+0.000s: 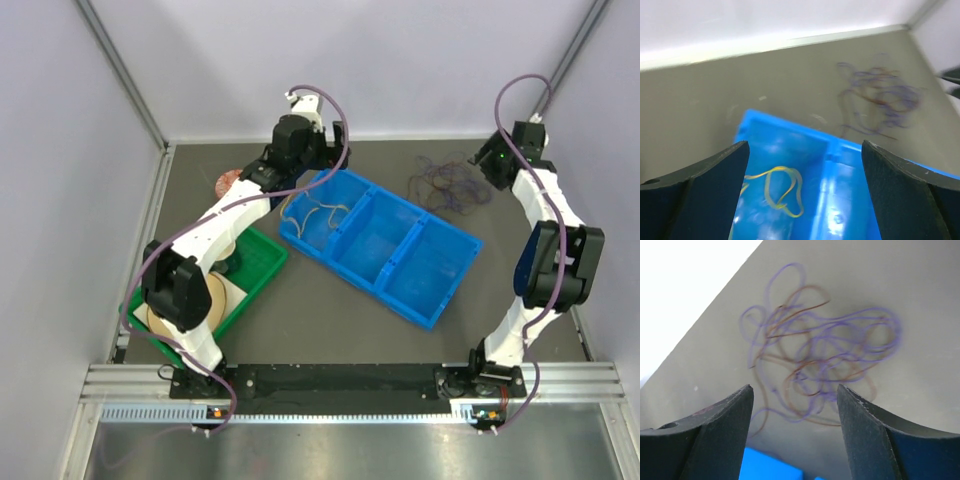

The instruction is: Untangle the cables

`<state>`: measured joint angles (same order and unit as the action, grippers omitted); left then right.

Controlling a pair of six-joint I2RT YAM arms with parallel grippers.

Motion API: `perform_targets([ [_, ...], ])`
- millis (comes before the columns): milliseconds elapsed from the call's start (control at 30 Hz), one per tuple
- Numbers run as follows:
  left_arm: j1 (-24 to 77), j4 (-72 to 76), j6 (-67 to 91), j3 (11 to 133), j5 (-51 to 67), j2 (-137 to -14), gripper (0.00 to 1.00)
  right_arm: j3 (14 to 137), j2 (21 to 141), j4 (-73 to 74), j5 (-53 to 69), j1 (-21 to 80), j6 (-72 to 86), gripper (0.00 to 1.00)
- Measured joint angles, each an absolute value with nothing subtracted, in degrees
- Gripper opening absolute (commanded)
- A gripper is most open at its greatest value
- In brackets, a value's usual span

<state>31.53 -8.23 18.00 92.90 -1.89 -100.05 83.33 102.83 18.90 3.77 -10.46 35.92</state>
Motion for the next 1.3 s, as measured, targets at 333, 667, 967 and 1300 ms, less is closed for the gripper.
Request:
perform_targets([
  [333, 27.6, -18.1, 23.1, 87.3, -18.9, -100.2, 0.98, 84.1, 105.6, 19.2, 5.7, -8.6, 35.7, 0.68],
  [667, 27.5, -24.5, 25.9, 80.5, -19.3, -99.7, 0.69, 84.1, 105.6, 19.4, 6.3, -8.4, 35.8, 0.67],
  [967, 27.5, -26.3, 27.3, 80.5, -18.8, -99.7, 0.61, 84.1, 105.6, 19.4, 6.7, -8.0, 35.9, 0.67],
  [1300, 27.5, -26.5, 27.0, 80.7, -17.3, -100.1, 0.35, 84.1, 105.6, 19.4, 7.1, -8.0, 36.1, 0.67],
])
